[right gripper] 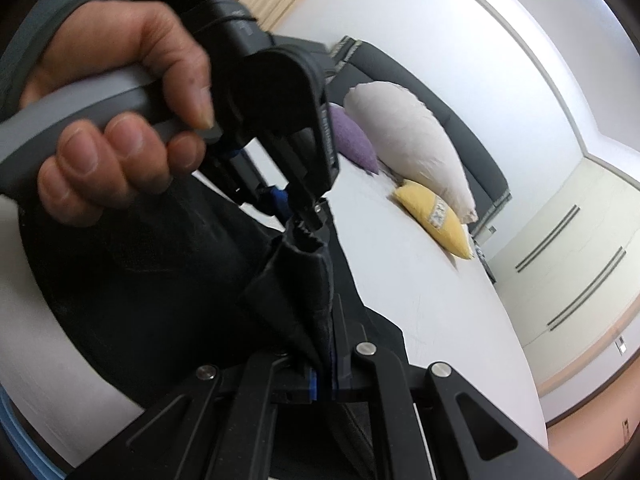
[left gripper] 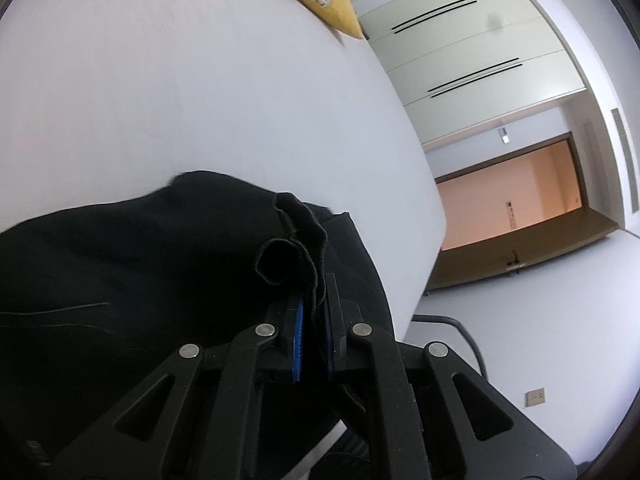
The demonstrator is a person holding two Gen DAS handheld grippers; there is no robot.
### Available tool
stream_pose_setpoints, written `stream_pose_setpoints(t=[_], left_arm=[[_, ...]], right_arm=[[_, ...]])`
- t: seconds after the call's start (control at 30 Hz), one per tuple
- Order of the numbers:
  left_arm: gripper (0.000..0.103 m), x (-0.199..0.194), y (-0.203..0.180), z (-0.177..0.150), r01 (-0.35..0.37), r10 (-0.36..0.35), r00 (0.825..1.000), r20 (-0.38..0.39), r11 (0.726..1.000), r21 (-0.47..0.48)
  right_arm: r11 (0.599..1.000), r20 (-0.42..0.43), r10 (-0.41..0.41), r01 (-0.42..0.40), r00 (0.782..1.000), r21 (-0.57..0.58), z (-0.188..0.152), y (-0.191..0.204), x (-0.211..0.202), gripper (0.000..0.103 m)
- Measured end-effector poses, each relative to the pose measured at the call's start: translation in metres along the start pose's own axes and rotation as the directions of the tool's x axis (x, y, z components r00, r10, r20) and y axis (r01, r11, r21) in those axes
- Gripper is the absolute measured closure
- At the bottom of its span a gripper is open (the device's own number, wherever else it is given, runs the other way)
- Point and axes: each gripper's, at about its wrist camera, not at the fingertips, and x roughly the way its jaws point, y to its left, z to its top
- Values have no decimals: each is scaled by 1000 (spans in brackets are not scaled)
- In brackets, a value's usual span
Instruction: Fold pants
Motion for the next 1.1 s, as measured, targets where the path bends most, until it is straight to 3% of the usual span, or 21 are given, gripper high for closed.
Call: stream_pose_setpoints(t=[0.3, 0.57, 0.63, 0.73, 0.8, 0.83, 0.87, 0.93, 1.03, 1.1], left_arm=[[97, -3, 55, -22, -92, 89, 995, -36, 993, -74], [96, 8, 65, -26, -139, 138, 990, -29, 988, -67], [93, 10, 70, -27, -176, 174, 984, -41, 982, -72], [92, 9, 73, -31, -171, 168, 985, -45, 983, -71], [91, 9, 67, -30, -196, 193, 980, -48, 979, -54], [91, 2, 65, -31, -227, 225, 973, -46, 973, -44], [91, -3, 64, -31, -249, 248, 968, -41, 968, -39], [91, -14, 60, -30, -291, 291, 957, -15, 956, -33], [91, -22, 41, -24, -321, 321, 947, 29, 947, -24], [91, -22, 25, -26, -266, 266, 963, 55, 964, -7]], right_arm=[[989, -99, 103, -112, 990, -95, -13, 50, 26, 98], [984, -130, 129, -144, 983, -108, -15, 62, 33, 98], [978, -162, 172, -188, 972, -92, -17, 62, 42, 92], [976, -169, 201, -212, 965, -50, -20, 56, 39, 90], [971, -170, 234, -239, 957, -12, -21, 42, 37, 78], [968, -170, 249, -250, 954, 13, -23, 35, 34, 66], [956, -162, 292, -285, 943, 68, -27, 21, 28, 53], [929, -148, 360, -338, 921, 151, -34, -1, 22, 45], [859, -99, 454, -405, 886, 315, -44, -51, 17, 45], [778, -41, 494, -420, 868, 468, -53, -95, 27, 45]])
